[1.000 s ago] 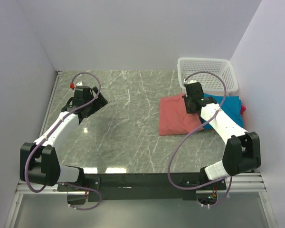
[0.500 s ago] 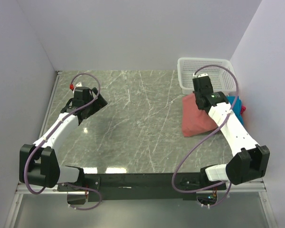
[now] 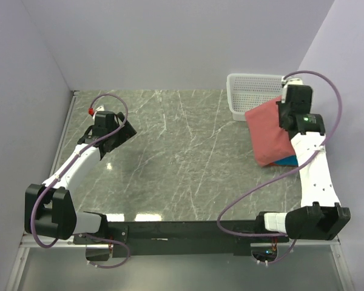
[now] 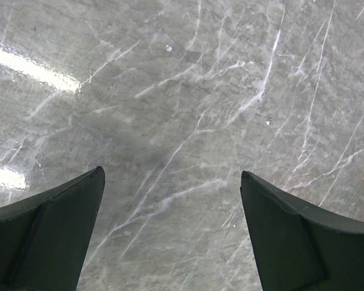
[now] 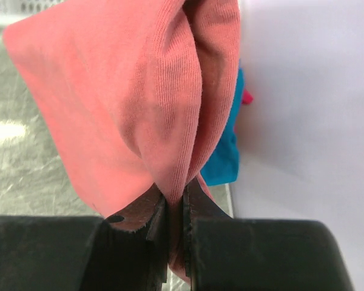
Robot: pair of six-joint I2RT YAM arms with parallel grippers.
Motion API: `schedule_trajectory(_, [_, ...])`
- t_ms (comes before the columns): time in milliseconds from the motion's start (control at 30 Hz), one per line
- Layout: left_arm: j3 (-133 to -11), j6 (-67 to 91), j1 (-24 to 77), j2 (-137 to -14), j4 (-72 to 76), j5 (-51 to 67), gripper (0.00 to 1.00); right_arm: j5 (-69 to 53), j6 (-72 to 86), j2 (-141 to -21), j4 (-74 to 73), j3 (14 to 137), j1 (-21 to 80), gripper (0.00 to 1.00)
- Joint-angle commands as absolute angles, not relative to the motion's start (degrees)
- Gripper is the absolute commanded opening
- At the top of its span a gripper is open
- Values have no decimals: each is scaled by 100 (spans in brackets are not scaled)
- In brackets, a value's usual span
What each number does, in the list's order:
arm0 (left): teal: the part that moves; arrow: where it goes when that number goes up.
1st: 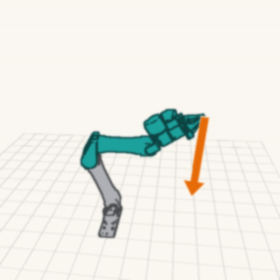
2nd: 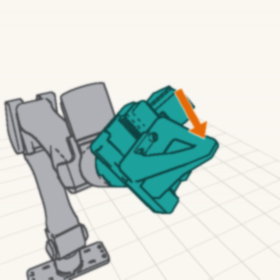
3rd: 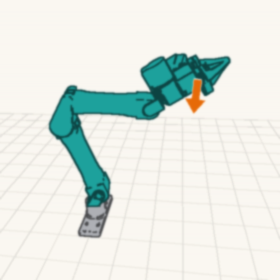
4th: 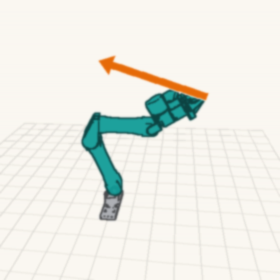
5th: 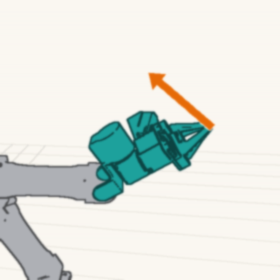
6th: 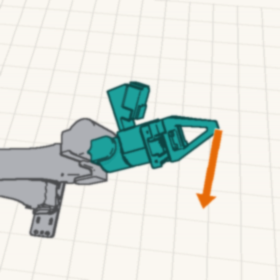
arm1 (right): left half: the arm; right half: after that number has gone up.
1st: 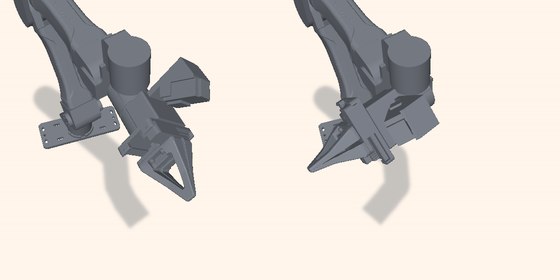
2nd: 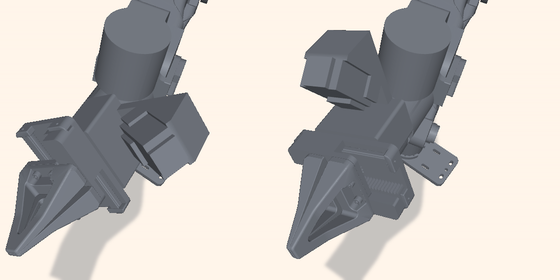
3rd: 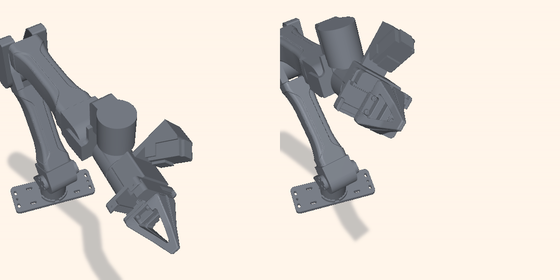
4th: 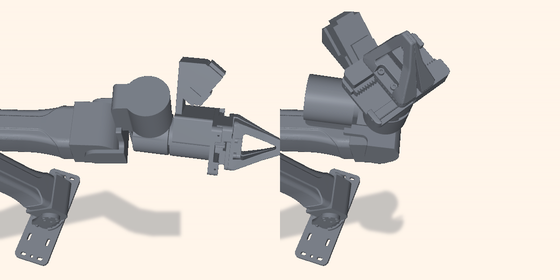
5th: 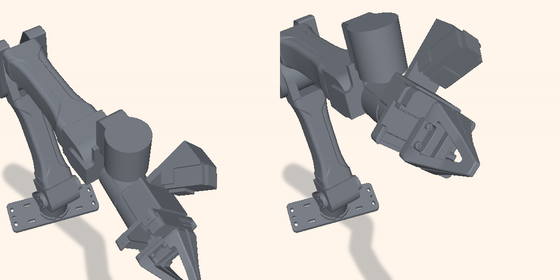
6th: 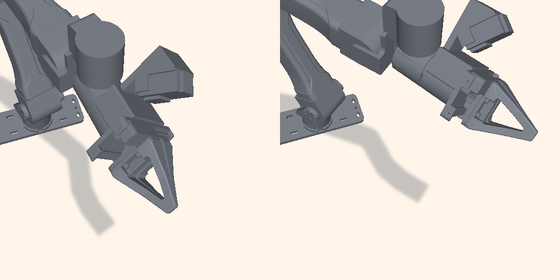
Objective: Fold and stack the t-shirts
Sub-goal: Neatly place the folded tshirt to the corner
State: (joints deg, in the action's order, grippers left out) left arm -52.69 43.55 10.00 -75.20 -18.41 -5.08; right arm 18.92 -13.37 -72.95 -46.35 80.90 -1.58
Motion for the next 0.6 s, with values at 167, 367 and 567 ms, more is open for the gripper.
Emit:
schedule_trajectory(167, [-5370,4236,993,-7585,-1828,-685,99,1046,-1591,-7900,-4500,8456,-1168,0])
schedule_trajectory(367, [-5370,4228,967,-7664,-1819,-650,99,1010,-1766,-8611,-3720,8043,-1582,0])
schedule_trajectory(567, [-5379,4219,958,-7655,-1837,-642,99,2229,-1556,-9403,-2824,8016,-1854,30])
